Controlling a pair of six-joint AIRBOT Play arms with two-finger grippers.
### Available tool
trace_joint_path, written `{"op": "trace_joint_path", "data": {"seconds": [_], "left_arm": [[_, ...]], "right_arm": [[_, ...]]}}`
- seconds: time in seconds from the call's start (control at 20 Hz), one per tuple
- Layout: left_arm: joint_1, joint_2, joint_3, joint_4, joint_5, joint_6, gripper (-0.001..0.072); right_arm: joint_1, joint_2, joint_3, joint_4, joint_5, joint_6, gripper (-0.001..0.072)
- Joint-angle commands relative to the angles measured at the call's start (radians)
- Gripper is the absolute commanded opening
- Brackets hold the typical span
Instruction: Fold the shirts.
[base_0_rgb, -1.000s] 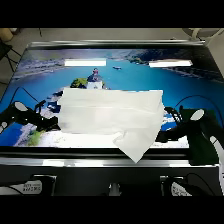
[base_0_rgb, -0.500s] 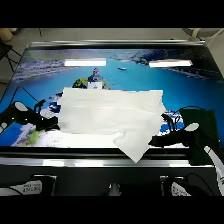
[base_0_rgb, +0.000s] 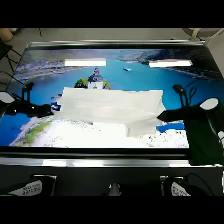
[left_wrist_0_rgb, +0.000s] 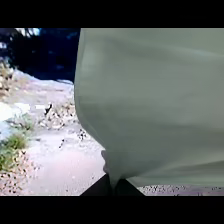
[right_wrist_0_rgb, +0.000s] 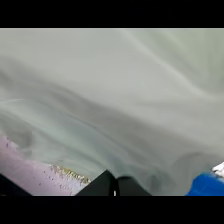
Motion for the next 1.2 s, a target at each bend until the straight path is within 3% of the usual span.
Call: {"op": "trace_joint_path", "data": {"seconds": [0.0,0.35,0.7,0.75,0.8,0.85,0.9,1.15], "left_arm": [[-0.005,-0.097,0.155,-0.056,0.054,-0.019,0.0019],[-0.066,-0.582,0.721,-0.065,-0.060,-0.083,0.0021],[-0.068,-0.738,0.772,-0.066,-0.108,-0.188,0.0035],[-0.067,-0.737,0.778,-0.066,-0.108,-0.188,0.0178],[-0.061,-0.735,0.795,-0.066,-0.112,-0.190,0.0478],[-0.051,-0.731,0.821,-0.065,-0.128,-0.196,0.0676],[-0.036,-0.726,0.857,-0.064,-0.158,-0.208,0.0677],[0.012,-0.636,0.959,-0.066,-0.314,-0.221,0.0677]], "right_arm": [[0.000,-0.126,0.206,-0.009,-0.054,0.018,0.0021],[0.000,-0.491,0.535,0.027,-0.210,0.102,0.0022],[0.044,-0.628,0.553,0.003,-0.219,0.102,0.0026],[0.042,-0.621,0.553,0.008,-0.220,0.101,0.0064],[0.032,-0.608,0.555,0.005,-0.205,0.100,0.0274],[0.014,-0.591,0.562,0.005,-0.174,0.082,0.0565],[-0.016,-0.569,0.569,-0.002,-0.126,0.043,0.0697],[-0.229,-0.569,0.563,-0.026,0.123,0.076,0.0705]]}}
